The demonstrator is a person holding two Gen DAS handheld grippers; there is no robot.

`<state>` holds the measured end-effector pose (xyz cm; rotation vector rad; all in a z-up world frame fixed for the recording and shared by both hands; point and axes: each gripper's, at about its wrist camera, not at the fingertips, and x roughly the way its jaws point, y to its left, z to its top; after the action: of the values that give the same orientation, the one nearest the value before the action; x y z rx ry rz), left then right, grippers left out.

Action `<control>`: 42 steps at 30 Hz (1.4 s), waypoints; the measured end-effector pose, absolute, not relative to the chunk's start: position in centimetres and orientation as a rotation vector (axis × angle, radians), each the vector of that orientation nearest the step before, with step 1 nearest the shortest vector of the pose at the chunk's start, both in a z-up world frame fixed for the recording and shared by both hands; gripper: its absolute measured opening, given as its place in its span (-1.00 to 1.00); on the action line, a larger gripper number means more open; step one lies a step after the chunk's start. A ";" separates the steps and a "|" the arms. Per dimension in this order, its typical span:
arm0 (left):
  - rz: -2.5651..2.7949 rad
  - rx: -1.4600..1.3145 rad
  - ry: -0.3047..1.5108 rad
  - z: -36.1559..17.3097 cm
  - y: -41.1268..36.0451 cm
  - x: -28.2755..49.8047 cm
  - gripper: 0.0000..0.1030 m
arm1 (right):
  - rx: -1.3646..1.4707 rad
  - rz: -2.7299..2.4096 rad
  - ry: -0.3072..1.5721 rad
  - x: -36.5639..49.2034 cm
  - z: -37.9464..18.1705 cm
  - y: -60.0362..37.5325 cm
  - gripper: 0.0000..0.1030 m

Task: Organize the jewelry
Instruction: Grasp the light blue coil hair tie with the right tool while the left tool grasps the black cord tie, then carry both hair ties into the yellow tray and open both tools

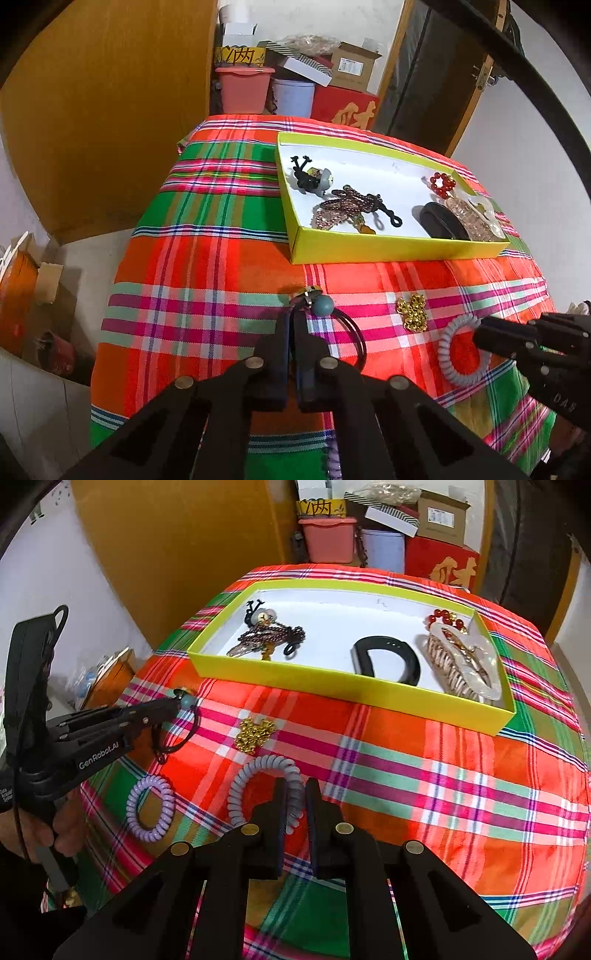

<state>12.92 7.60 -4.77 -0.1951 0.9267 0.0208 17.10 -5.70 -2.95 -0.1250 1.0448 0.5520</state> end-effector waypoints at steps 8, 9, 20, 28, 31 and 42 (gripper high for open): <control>0.008 -0.191 0.881 -2.7 7.2 11.6 -0.97 | -0.106 0.542 1.006 16.8 -1.4 -6.5 -0.81; 0.004 -0.190 0.872 -2.3 7.2 11.4 -0.97 | -0.104 0.541 1.001 16.9 -1.3 -6.6 -0.81; -0.029 -0.188 0.802 1.6 6.3 11.4 -0.97 | -0.082 0.522 0.942 17.4 0.8 -7.6 -0.81; -0.049 -0.170 0.781 3.0 5.6 13.3 -0.97 | -0.062 0.490 0.906 19.7 1.8 -8.5 -0.81; -0.060 -0.161 0.771 3.5 5.3 14.5 -0.97 | -0.067 0.481 0.894 20.8 2.0 -8.5 -0.81; -0.071 -0.138 0.781 3.5 5.1 20.1 -0.97 | -0.078 0.453 0.868 25.3 2.3 -8.2 -0.81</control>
<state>20.06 5.07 3.46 -0.1379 0.7808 -0.0715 25.32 -8.15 2.29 -0.0779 0.8685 0.4526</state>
